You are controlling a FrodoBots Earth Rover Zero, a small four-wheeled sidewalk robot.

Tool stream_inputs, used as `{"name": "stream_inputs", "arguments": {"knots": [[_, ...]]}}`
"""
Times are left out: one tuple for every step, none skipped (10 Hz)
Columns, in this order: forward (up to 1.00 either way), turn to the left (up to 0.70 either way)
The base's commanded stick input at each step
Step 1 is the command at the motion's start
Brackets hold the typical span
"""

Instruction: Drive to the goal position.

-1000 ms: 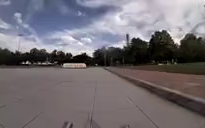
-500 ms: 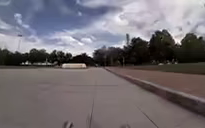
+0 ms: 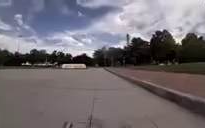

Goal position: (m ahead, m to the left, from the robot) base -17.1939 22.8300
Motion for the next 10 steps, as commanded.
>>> {"name": "stream_inputs", "arguments": {"knots": [[0.05,0.85],[0.05,0.82],[0.04,0.75],[0.04,0.7],[0.04,0.7],[0.04,0.7],[0.04,0.7],[0.04,0.7],[0.04,0.7],[0.04,0.7]]}}
